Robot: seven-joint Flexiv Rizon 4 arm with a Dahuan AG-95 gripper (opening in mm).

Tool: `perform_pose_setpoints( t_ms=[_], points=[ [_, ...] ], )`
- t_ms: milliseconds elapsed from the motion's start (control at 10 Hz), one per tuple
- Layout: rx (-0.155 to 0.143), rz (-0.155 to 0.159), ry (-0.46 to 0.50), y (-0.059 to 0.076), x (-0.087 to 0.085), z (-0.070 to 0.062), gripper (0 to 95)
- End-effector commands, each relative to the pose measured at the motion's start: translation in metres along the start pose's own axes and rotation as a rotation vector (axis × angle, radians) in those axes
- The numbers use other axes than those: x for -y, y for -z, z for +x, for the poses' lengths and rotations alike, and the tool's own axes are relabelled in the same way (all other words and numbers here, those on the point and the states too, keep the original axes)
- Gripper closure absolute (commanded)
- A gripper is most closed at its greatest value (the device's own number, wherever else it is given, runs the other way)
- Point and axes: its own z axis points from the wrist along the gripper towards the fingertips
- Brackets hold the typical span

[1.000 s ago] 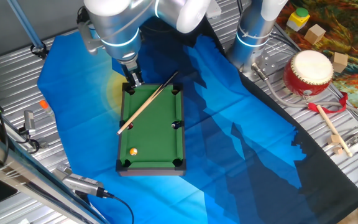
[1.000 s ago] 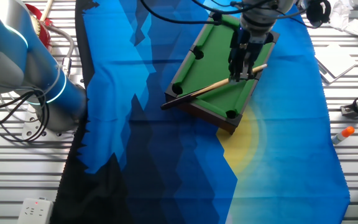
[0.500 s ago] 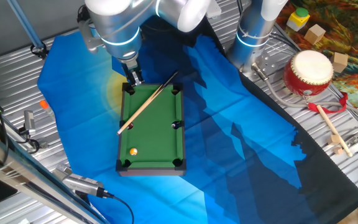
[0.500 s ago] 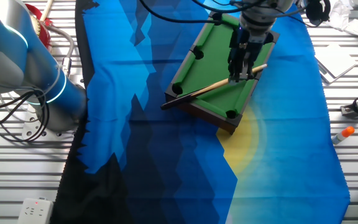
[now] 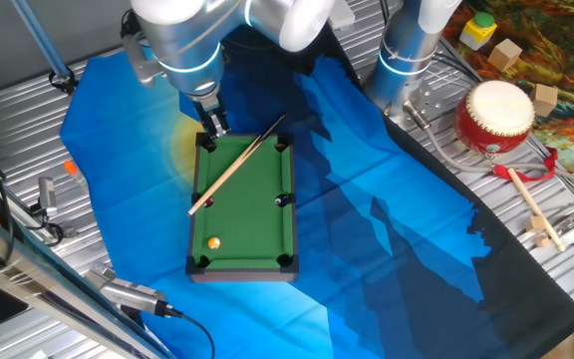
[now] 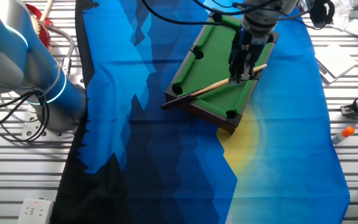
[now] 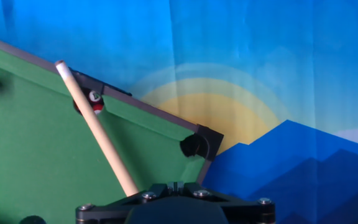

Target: Hit the pool ball

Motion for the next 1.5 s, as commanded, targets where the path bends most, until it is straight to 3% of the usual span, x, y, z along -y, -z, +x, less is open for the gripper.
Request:
perform_pose_setpoints(
  t_ms=[100, 700, 800, 900, 1000, 1400, 1500],
  points=[
    [0.001, 0.003, -0.015, -0.009, -0.003, -0.001, 95.0],
    [0.011, -0.007, -0.097, -0.04, -0.027, -0.011, 95.0],
    [0.028, -0.106, -0.139, -0.041, -0.03, -0.012, 95.0],
    [0.03, -0.231, -0.126, -0.041, -0.031, -0.012, 95.0],
    [0.024, -0.25, -0.104, -0.041, -0.031, -0.012, 95.0],
    [0.022, -0.232, -0.089, -0.041, -0.031, -0.012, 95.0],
    [0.017, -0.203, -0.057, -0.041, -0.031, -0.012, 95.0]
  ],
)
